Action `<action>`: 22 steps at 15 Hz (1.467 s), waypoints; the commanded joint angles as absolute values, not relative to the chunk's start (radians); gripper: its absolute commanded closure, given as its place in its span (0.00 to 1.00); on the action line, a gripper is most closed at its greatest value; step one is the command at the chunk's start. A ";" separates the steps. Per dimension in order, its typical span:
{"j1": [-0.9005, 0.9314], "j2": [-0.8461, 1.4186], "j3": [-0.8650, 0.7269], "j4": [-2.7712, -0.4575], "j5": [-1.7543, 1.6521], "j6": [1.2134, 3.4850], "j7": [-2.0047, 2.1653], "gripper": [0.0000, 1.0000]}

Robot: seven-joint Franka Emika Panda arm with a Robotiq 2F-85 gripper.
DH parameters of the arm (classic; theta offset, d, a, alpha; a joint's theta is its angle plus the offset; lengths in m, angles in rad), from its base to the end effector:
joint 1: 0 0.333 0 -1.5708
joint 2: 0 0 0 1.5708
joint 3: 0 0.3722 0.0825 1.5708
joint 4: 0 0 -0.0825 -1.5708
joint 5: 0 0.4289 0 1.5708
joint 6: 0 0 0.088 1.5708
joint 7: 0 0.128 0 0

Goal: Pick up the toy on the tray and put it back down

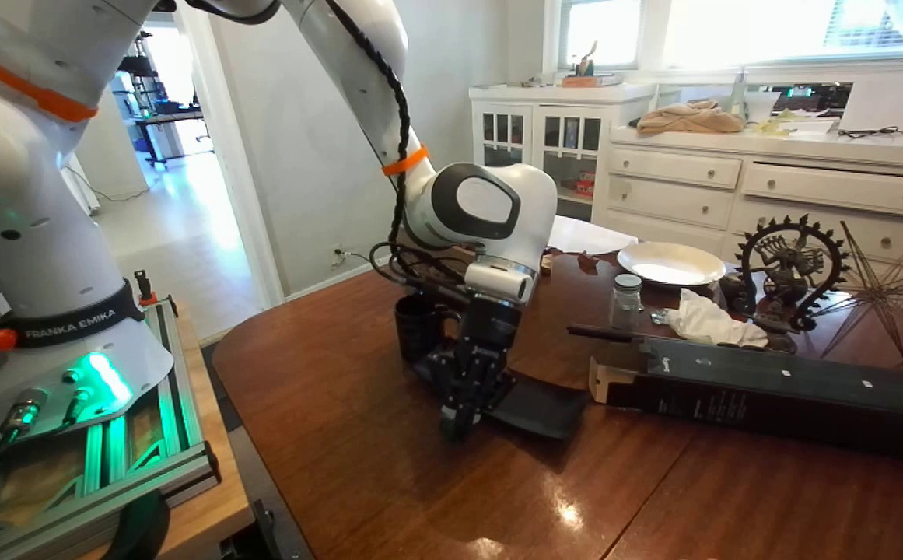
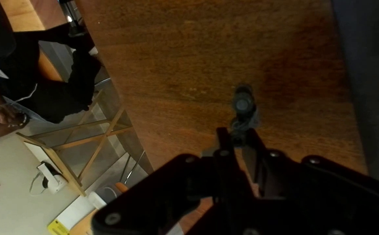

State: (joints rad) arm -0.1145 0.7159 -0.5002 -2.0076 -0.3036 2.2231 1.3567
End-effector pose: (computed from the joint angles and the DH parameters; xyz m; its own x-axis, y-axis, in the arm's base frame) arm 0.4725 -0.3666 0.1020 -0.0141 -0.9466 0.3221 -0.8098 0.1997 0.5516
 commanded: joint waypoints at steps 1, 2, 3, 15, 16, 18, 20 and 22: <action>-0.145 0.709 -0.473 -1.993 -0.270 2.214 1.361 0.96; -0.148 0.705 -0.471 -1.995 -0.264 2.223 1.365 0.96; -0.156 0.702 -0.463 -1.992 -0.246 2.224 1.364 0.96; -0.159 0.706 -0.410 -1.886 -0.099 2.156 1.385 0.96; -0.158 0.711 -0.407 -1.876 -0.100 2.145 1.392 0.96; -0.155 0.720 -0.402 -1.863 -0.107 2.124 1.402 0.96; -0.154 0.728 -0.396 -1.851 -0.112 2.101 1.410 0.96; -0.152 0.733 -0.393 -1.844 -0.118 2.081 1.414 0.96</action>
